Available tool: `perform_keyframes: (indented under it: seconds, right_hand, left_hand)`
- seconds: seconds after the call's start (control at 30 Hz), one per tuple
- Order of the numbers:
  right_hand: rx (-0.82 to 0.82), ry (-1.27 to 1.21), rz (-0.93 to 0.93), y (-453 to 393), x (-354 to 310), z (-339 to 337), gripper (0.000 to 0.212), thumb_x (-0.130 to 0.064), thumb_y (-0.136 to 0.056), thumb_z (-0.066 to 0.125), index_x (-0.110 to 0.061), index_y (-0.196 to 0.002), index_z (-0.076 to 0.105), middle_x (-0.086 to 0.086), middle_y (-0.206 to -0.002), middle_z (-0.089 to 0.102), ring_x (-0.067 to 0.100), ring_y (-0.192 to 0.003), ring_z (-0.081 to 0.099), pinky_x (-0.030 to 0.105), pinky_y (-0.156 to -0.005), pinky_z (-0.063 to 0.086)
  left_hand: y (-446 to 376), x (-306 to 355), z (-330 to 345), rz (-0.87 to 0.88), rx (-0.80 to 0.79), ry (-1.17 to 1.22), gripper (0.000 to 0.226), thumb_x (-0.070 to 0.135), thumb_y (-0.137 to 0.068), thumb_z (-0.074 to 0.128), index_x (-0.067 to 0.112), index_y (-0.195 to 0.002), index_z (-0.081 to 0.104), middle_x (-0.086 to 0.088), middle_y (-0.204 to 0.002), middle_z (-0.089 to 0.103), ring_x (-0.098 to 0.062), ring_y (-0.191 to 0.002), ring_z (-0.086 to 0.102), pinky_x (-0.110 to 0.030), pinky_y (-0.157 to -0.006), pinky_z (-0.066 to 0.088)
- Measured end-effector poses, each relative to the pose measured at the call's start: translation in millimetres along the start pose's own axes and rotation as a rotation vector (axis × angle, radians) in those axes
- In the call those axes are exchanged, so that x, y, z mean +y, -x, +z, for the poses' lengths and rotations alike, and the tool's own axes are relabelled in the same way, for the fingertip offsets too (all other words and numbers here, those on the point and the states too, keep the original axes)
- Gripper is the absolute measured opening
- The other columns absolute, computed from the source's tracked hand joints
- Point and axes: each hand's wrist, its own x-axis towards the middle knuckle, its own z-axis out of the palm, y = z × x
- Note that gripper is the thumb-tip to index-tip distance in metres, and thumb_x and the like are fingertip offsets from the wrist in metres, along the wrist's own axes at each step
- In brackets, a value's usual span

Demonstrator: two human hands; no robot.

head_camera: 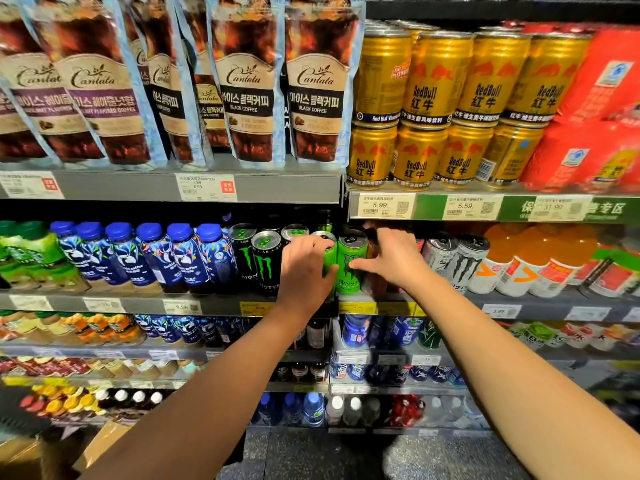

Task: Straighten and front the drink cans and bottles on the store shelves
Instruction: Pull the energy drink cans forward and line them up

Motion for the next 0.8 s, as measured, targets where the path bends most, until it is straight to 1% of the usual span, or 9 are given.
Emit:
perform_keyframes:
  seconds: [0.1,0.2,0.3,0.4,0.47,0.53,0.6,0.7,0.8]
  right_hand:
    - [0.129,-0.035,0.029,12,29,0,0.071,-0.06,-0.077,0.07,-0.014,-0.129,0.055,0.009,-0.114,0.065,0.033,-0.113,0.053,0.042,-0.098,0.035]
    - [0.126,0.136,0.087,17,52,-4,0.067,-0.061,-0.081,0.065,-0.01,-0.123,0.056,0.012,-0.112,0.064,0.033,-0.113,0.052,0.044,-0.1,0.034]
    - [0.092,0.247,0.102,16,62,-8,0.063,-0.062,-0.085,0.06,-0.011,-0.121,0.056,0.013,-0.113,0.064,0.033,-0.114,0.053,0.045,-0.098,0.035]
    - [0.083,0.264,0.083,12,64,-12,0.052,-0.056,-0.091,0.055,-0.012,-0.119,0.057,0.014,-0.112,0.065,0.034,-0.112,0.055,0.043,-0.094,0.037]
    - [0.066,0.259,0.091,9,66,-14,0.05,-0.056,-0.092,0.053,-0.013,-0.119,0.058,0.015,-0.11,0.066,0.035,-0.109,0.057,0.042,-0.092,0.039]
    - [0.049,0.221,0.095,7,68,-14,0.05,-0.057,-0.091,0.055,-0.015,-0.117,0.059,0.014,-0.109,0.067,0.034,-0.109,0.058,0.042,-0.093,0.039]
    - [0.054,0.15,0.097,5,71,-15,0.048,-0.058,-0.089,0.058,-0.015,-0.109,0.061,0.012,-0.107,0.068,0.035,-0.108,0.059,0.043,-0.093,0.038]
    - [0.019,0.052,0.11,1,77,-19,0.046,-0.059,-0.09,0.056,-0.014,-0.096,0.063,0.011,-0.103,0.069,0.034,-0.106,0.06,0.042,-0.091,0.039]
    - [-0.011,-0.026,0.098,-3,81,-23,0.056,-0.063,-0.086,0.058,-0.011,-0.106,0.065,0.014,-0.104,0.069,0.035,-0.105,0.063,0.039,-0.086,0.046]
  left_hand:
    - [-3,16,6,0.064,0.013,0.041,0.038,0.024,-0.072,0.079,0.019,-0.107,0.065,-0.001,-0.104,0.063,-0.022,-0.103,0.052,-0.035,-0.089,0.036]
    - [-11,34,19,0.151,-0.028,0.095,0.037,0.02,-0.069,0.078,0.016,-0.104,0.067,-0.001,-0.103,0.065,-0.023,-0.102,0.058,-0.038,-0.089,0.044]
    - [-21,51,32,0.181,-0.018,0.096,0.041,0.021,-0.066,0.073,0.011,-0.106,0.068,-0.004,-0.104,0.067,-0.023,-0.102,0.057,-0.036,-0.091,0.042]
    - [-31,60,42,0.152,-0.077,0.021,0.045,0.033,-0.067,0.065,0.01,-0.106,0.068,-0.006,-0.098,0.066,-0.029,-0.093,0.057,-0.038,-0.085,0.038]
    - [-35,63,48,0.118,-0.133,-0.055,0.044,0.033,-0.069,0.069,0.01,-0.106,0.067,-0.007,-0.096,0.065,-0.033,-0.091,0.059,-0.038,-0.084,0.033]
    - [-36,66,48,0.074,-0.206,-0.122,0.043,0.036,-0.077,0.073,0.014,-0.113,0.063,-0.008,-0.1,0.063,-0.033,-0.098,0.056,-0.038,-0.088,0.029]
    - [-38,72,46,0.039,-0.258,-0.173,0.045,0.046,-0.085,0.067,0.018,-0.119,0.058,-0.007,-0.105,0.061,-0.032,-0.104,0.052,-0.039,-0.093,0.028]
    - [-43,79,45,-0.023,-0.294,-0.17,0.05,0.056,-0.087,0.062,0.02,-0.12,0.057,-0.006,-0.108,0.064,-0.03,-0.108,0.052,-0.04,-0.097,0.028]
    - [-46,81,44,-0.095,-0.289,-0.087,0.05,0.057,-0.084,0.066,0.022,-0.118,0.06,-0.002,-0.108,0.065,-0.027,-0.11,0.052,-0.039,-0.098,0.028]
